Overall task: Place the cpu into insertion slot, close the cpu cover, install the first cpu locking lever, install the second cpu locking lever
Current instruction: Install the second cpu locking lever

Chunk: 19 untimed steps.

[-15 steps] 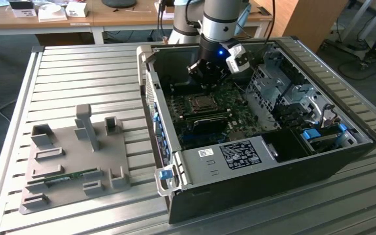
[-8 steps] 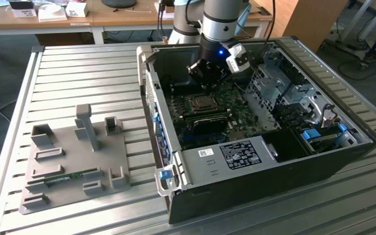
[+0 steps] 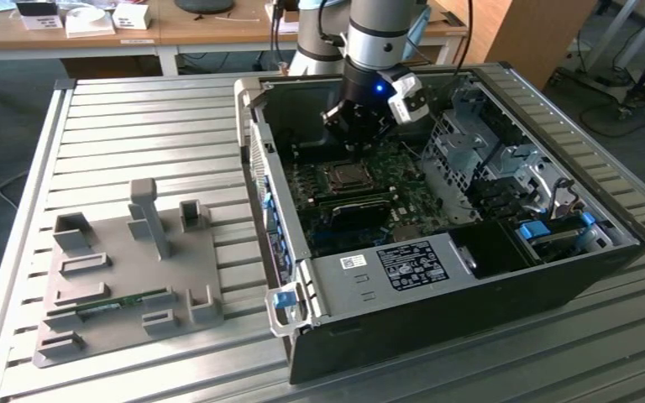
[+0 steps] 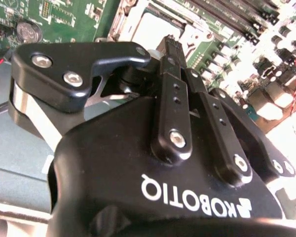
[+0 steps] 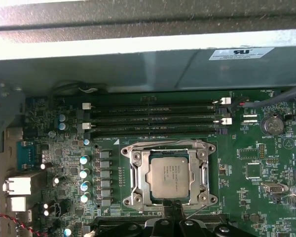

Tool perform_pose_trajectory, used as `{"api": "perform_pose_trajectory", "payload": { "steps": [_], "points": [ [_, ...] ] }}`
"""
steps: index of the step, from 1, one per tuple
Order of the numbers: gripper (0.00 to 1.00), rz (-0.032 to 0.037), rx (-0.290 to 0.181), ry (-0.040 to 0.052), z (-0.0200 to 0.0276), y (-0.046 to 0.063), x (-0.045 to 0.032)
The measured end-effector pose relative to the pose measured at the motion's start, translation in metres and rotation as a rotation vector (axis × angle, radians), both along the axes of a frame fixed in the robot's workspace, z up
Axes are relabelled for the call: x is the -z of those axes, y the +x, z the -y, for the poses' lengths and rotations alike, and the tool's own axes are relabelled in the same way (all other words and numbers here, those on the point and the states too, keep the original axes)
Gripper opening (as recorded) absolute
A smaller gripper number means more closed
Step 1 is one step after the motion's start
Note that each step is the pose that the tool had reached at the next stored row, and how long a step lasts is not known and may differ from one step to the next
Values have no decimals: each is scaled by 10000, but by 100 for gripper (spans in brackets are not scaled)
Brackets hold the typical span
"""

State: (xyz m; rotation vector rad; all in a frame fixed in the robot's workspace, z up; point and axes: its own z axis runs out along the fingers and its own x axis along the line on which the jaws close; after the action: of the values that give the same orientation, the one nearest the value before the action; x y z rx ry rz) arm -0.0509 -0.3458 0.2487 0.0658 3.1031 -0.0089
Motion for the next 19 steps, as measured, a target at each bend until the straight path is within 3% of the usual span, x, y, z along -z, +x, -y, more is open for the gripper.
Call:
{"api": "perform_pose_trajectory", "payload": {
  "steps": [6,8,9,11,19],
  "points": [
    [11,-3,0,5,38,0,-2],
    [11,-2,0,5,72,0,-2],
    [11,-2,-1,11,140,0,-2],
    [11,-2,-1,16,198,0,-2],
    [11,-2,0,18,287,0,-2]
  ]
}}
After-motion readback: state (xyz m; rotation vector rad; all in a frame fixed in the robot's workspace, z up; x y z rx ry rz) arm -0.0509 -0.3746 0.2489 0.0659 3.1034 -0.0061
